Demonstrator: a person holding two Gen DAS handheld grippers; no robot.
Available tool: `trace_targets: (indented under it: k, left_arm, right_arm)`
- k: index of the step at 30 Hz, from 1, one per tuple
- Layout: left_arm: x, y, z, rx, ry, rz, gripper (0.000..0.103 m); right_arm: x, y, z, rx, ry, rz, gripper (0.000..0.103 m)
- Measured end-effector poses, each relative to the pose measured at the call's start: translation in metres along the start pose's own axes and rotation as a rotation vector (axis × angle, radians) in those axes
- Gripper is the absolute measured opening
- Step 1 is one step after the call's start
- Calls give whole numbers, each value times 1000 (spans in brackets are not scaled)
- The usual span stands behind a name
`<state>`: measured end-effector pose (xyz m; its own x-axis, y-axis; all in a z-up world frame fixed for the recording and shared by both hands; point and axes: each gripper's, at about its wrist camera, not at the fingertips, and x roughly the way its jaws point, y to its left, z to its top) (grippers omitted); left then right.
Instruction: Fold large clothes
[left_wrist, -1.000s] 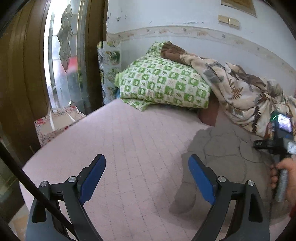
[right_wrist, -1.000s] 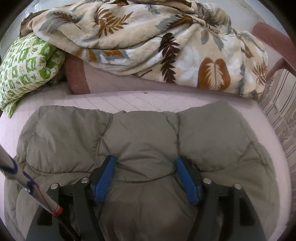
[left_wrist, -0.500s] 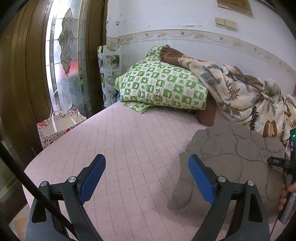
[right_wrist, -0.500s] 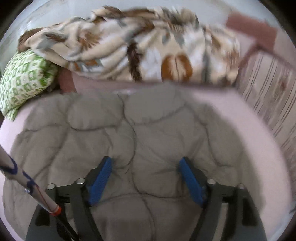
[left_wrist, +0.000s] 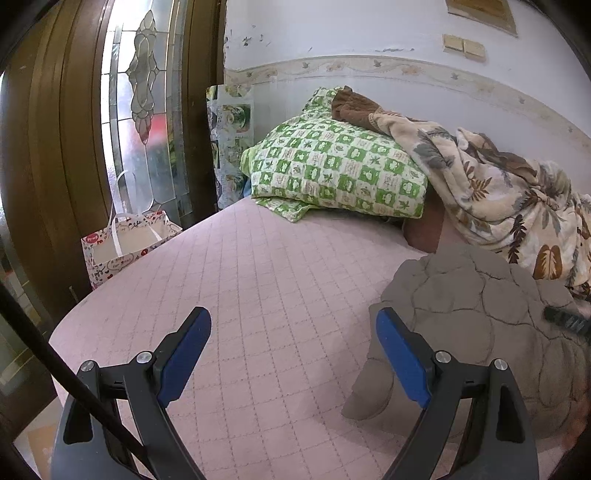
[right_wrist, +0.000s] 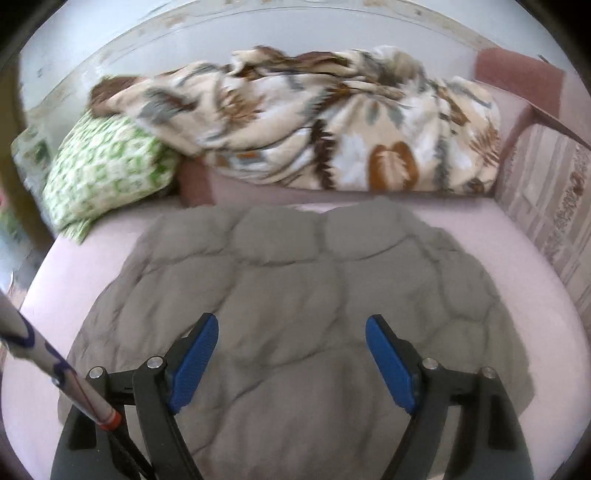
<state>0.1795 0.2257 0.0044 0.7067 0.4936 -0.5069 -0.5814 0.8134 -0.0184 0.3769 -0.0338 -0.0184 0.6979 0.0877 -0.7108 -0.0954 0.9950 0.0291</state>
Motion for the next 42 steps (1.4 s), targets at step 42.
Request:
trace_targets:
  k: [42]
  left_arm:
    - [36,-53,-27,155,196,-68,90]
  right_arm:
    - [-40,-197,-54,259,1,-156,93]
